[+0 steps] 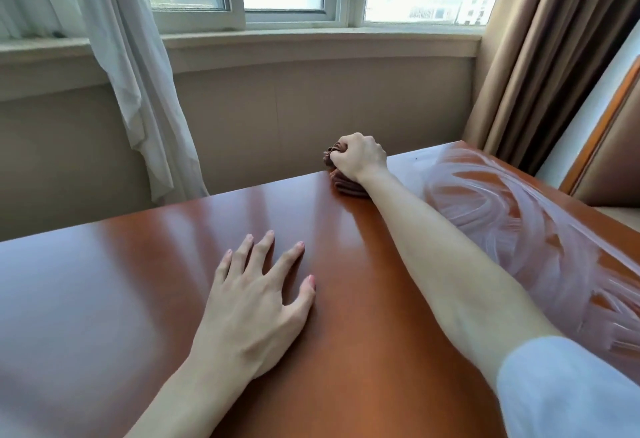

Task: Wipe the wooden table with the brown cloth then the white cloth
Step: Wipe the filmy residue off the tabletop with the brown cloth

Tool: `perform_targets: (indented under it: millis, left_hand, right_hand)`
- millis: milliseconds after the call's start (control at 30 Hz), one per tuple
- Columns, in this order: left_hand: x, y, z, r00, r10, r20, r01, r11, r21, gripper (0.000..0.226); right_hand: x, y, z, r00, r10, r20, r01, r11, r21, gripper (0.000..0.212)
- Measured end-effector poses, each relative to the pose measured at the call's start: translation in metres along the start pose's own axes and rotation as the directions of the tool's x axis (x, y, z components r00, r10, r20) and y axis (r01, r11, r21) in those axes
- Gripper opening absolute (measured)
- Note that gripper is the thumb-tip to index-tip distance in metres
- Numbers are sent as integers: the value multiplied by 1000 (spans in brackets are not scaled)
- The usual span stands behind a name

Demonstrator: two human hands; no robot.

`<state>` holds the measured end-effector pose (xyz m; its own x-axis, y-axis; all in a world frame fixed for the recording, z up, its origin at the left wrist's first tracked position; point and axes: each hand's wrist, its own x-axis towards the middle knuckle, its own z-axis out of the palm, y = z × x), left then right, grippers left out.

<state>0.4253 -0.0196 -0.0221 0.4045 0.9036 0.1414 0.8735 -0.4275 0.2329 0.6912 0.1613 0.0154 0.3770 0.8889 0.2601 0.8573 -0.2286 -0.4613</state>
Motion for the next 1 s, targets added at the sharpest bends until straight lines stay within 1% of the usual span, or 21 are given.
perform_targets:
  millis: [100, 200, 267, 367, 433, 533, 600, 667, 767, 900, 933, 1000]
  left_hand:
    - [0, 2, -2, 1000, -6, 9, 6, 1000, -16, 78]
    - [0, 2, -4, 1000, -5, 31, 5, 1000, -9, 79]
    - [3, 1, -4, 999, -9, 44, 9, 1000, 1, 75]
    - [3, 3, -5, 998, -3, 62, 3, 1000, 0, 64]
    - [0, 3, -7, 998, 5, 67, -4, 1000, -8, 61]
    - [-2, 2, -7, 997, 12, 70, -12, 1000, -6, 61]
    - [-2, 2, -6, 997, 17, 69, -17, 1000, 0, 61]
    - [-2, 3, -6, 998, 21, 61, -21, 1000, 5, 60]
    - [-3, 2, -6, 998, 31, 51, -31, 999, 10, 60]
    - [-3, 1, -2, 999, 33, 33, -34, 999, 15, 61]
    - [-2, 0, -1, 999, 33, 32, -33, 999, 17, 63]
    - [-1, -1, 0, 999, 29, 33, -30, 1000, 9, 67]
  right_hand:
    - [-13, 1, -1, 999, -29, -24, 29, 1000, -1, 19]
    - [-58, 2, -12, 997, -64, -52, 64, 998, 6, 17]
    - [-100, 0, -22, 995, -91, -42, 91, 996, 0, 16]
    - [-180, -1, -43, 990, -140, -21, 140, 990, 1, 12]
    - [-238, -2, -60, 985, -171, 10, 171, 985, -1, 10]
    - [-312, -8, -79, 969, -246, 23, 245, 969, 28, 26]
    - [-337, -11, -83, 958, -286, 7, 285, 957, 60, 31]
    - [-334, -14, -82, 962, -273, 27, 270, 960, 79, 32]
    - [-298, -15, -73, 967, -246, 70, 239, 966, 93, 35]
    - [-213, -15, -48, 983, -174, 56, 171, 984, 56, 42]
    - [-189, -15, -41, 987, -152, 48, 150, 988, 47, 41]
    - [-138, -12, -27, 995, -96, 31, 96, 995, 31, 33]
